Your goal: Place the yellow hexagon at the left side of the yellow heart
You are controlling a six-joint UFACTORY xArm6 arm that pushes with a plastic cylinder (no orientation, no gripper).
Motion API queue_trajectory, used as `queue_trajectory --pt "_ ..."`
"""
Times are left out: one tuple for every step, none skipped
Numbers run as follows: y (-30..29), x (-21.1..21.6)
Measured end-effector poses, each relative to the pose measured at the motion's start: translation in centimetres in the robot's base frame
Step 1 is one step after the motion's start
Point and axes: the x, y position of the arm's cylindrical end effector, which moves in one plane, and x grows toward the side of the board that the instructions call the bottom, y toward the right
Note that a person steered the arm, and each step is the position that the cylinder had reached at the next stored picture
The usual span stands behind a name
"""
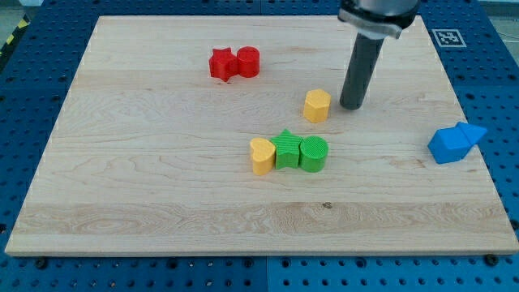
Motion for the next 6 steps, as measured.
queue_trajectory --pt "-6.6 0.8" --pt "-13.4 0.8" --pt "-11.3 0.7" --pt "-9.1 -0.6" --pt "-10.3 -4.2" --pt "-13.9 -4.9"
